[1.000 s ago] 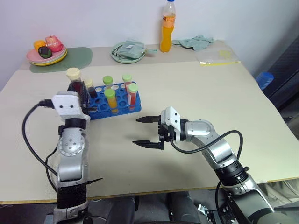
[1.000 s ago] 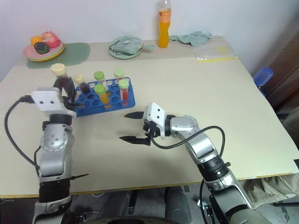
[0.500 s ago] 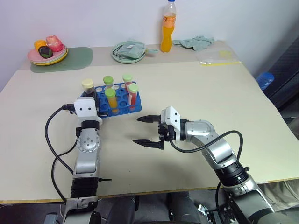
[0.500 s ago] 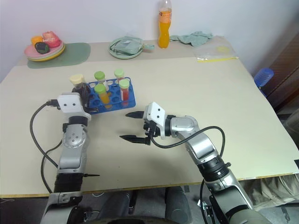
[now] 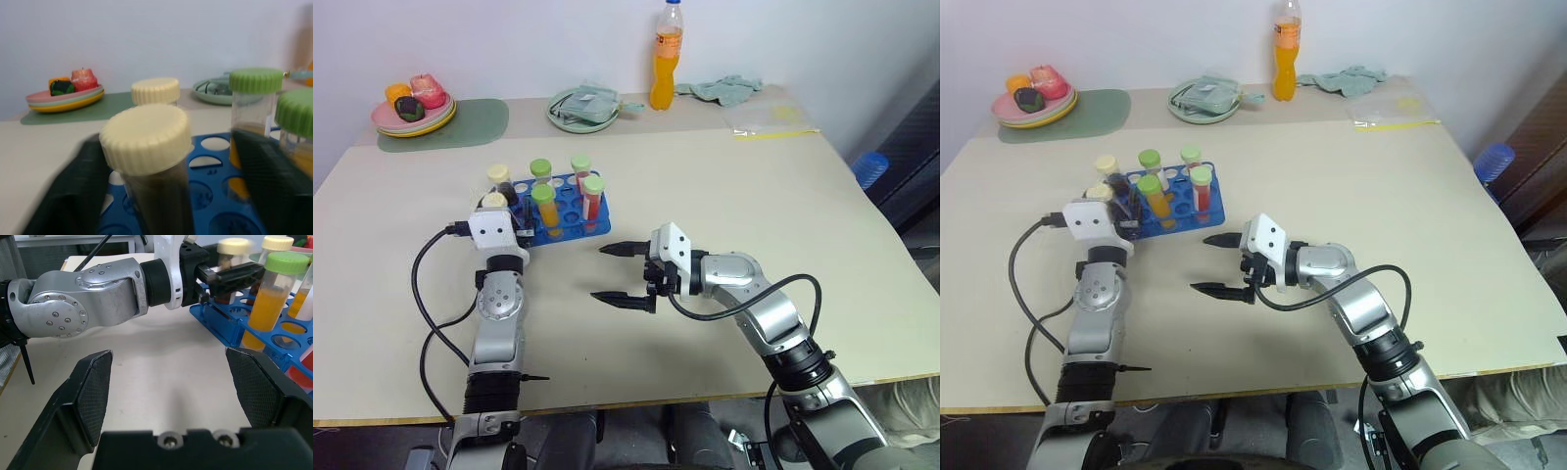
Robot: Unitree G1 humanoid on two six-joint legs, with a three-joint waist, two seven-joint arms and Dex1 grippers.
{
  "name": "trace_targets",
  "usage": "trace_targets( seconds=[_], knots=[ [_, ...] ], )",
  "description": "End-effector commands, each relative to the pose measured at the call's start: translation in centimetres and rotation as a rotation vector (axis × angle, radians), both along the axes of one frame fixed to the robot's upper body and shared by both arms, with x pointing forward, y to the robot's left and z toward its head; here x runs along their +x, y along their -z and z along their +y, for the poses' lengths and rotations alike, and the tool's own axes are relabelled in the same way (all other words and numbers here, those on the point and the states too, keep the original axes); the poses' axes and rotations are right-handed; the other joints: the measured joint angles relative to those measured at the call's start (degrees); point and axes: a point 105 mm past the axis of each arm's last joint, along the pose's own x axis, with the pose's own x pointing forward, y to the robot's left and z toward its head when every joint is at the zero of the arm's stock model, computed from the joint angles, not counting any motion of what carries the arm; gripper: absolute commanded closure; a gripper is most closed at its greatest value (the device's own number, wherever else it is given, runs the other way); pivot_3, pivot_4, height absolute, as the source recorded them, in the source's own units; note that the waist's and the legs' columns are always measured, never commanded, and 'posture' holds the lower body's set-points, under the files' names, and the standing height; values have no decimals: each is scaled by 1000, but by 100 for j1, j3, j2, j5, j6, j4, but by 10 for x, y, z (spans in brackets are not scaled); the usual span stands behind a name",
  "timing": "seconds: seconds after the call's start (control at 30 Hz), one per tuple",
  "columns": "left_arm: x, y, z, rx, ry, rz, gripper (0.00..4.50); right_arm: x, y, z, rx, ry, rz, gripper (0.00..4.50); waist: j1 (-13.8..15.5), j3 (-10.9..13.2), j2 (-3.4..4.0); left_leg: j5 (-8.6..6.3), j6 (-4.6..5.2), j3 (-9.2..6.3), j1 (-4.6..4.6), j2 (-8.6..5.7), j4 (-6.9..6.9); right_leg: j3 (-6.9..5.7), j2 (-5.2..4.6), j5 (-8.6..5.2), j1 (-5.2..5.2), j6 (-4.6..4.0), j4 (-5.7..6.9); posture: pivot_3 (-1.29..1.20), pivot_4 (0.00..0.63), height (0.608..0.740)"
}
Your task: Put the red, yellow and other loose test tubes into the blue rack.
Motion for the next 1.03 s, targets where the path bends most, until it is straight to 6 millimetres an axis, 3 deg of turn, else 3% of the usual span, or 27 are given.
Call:
trace_targets(
  seconds=[0.03, 0.13, 0.27, 0.37, 0.47, 0.63, 0.83, 1.03],
  knots=[
    [-19, -29, 8, -45, 3, -145, 60, 1, -20, -1, 62, 10, -74, 419, -6, 0, 0, 0, 0, 0, 0, 0, 0, 1, 0, 0, 0, 0, -1, 0, 150, 740],
    [-38, -41, 21, -60, 1, -188, 60, 4, -27, -6, 77, 23, -81, 419, -13, 0, 0, 0, 0, -2, 0, 2, -2, 0, 1, 0, -2, 0, 0, 0, 150, 740],
    [-72, -51, 39, -25, 87, -153, 60, 11, -36, -29, 80, 78, -69, 419, -21, 1, 2, -1, 1, -2, 0, 4, -6, 6, 2, -1, -5, -1, 0, 0, 150, 740],
    [-90, -45, 46, 76, 190, -26, 60, 23, -37, -59, 58, 179, -49, 419, -10, 3, 5, -1, 2, -1, 0, 5, -5, 6, 2, -1, -2, -3, -2, 0, 150, 740],
    [-113, -30, 65, 110, 245, 146, 60, 39, -34, -104, 14, 330, -23, 419, 9, 3, 6, -4, 7, 2, 0, 5, -5, 2, -2, -2, 5, -3, -9, 0, 150, 740],
    [-134, -11, 85, 126, 255, 316, 60, 46, -23, -152, -66, 462, -4, 419, 1, 4, 8, -8, 12, 6, 1, 9, -6, -1, -2, -4, 9, -6, -15, 0, 150, 740],
    [-134, -4, 84, 91, 255, 356, 60, 47, -8, -169, -113, 493, 5, 419, -1, 5, 12, -9, 15, 16, 2, 14, -7, 4, -4, -4, 8, -6, -16, 0, 150, 740],
    [-130, 7, 79, 104, 220, 389, 60, 51, -3, -164, -134, 466, -9, 419, 1, 5, 12, -9, 15, 18, 2, 12, -7, 6, -6, -3, 9, -4, -18, 0, 150, 740]
  ],
)
